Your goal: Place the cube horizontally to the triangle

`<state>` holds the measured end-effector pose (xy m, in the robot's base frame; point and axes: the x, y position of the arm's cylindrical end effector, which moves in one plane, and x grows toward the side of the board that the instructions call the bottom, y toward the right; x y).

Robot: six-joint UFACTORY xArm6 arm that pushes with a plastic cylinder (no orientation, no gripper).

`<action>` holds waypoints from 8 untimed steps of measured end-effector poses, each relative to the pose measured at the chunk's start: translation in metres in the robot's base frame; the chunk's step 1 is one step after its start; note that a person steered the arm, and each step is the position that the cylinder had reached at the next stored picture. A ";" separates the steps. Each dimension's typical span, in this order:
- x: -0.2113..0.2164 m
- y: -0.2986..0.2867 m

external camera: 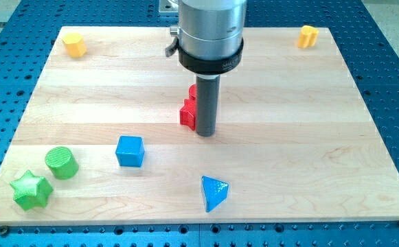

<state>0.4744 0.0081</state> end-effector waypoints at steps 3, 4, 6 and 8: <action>0.055 -0.063; 0.025 -0.088; -0.042 -0.094; 0.019 -0.127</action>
<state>0.4933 -0.1192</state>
